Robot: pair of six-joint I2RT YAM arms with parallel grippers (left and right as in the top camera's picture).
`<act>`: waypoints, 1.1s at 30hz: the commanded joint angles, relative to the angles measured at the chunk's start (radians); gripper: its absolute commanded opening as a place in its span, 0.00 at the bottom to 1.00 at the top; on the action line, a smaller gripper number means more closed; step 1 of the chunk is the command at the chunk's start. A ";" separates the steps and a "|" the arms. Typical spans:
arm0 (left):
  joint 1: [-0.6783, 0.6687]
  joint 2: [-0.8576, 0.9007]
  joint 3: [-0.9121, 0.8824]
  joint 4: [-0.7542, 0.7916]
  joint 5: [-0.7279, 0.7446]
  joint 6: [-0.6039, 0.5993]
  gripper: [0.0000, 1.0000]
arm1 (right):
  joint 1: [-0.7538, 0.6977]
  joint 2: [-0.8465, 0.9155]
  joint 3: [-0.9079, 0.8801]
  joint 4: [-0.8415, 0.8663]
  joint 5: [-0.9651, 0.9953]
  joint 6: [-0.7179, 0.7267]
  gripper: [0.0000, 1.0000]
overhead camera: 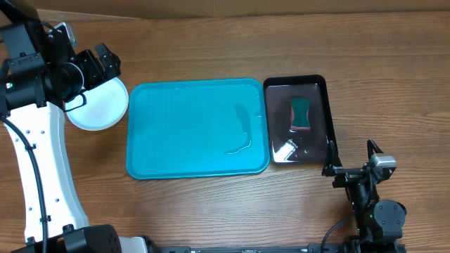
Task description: Clean dirty plates on tray and stack at the side
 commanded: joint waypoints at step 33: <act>-0.191 -0.532 -0.034 -0.022 -0.032 0.028 1.00 | 0.004 -0.008 -0.011 0.006 0.016 0.013 1.00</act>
